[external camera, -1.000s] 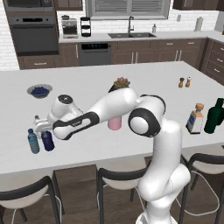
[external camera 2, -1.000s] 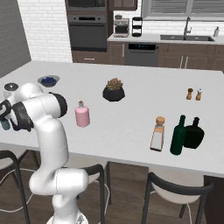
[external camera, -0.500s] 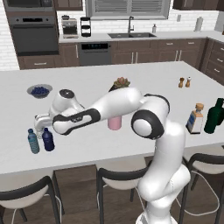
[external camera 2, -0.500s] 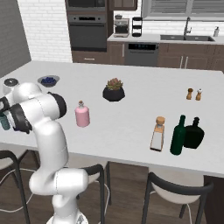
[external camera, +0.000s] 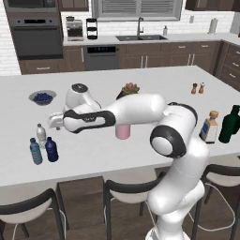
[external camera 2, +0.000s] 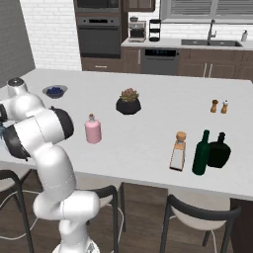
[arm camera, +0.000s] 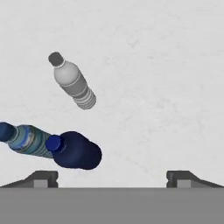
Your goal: Move the plastic bottles in the middle to the plastics group, and the glass bottles in the middle to the glass group.
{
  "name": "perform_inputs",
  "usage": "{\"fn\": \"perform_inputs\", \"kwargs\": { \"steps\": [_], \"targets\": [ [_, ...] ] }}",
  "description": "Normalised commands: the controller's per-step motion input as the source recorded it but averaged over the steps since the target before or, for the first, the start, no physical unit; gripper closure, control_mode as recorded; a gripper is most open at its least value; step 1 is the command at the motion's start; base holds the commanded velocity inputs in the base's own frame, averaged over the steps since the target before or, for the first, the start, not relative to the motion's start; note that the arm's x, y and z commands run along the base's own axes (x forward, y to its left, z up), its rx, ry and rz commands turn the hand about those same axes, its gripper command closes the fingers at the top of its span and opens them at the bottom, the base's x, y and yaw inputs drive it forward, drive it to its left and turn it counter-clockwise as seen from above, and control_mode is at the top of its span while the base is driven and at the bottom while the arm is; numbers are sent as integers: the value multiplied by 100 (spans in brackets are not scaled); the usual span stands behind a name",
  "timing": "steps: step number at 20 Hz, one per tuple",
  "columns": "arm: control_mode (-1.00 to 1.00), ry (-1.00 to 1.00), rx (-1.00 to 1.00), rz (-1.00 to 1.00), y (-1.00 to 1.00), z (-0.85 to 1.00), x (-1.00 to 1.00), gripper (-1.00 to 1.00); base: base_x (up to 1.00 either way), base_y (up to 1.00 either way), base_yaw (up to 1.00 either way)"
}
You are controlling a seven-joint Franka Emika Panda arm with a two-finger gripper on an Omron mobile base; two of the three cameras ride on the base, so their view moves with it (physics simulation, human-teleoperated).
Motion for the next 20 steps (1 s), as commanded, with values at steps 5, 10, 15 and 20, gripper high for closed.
{"fn": "perform_inputs", "kwargs": {
  "steps": [5, 10, 15, 20],
  "targets": [
    [-100, 5, -7, -15, -80, 23, -10, -100, 0, 0, 0],
    [-100, 14, -9, -17, -80, 17, -3, -100, 0, 0, 0],
    [-100, 17, -5, -18, -88, 11, 0, -100, 0, 0, 0],
    [-100, 18, -1, -16, -88, 5, 3, -100, 0, 0, 0]
  ]
}}
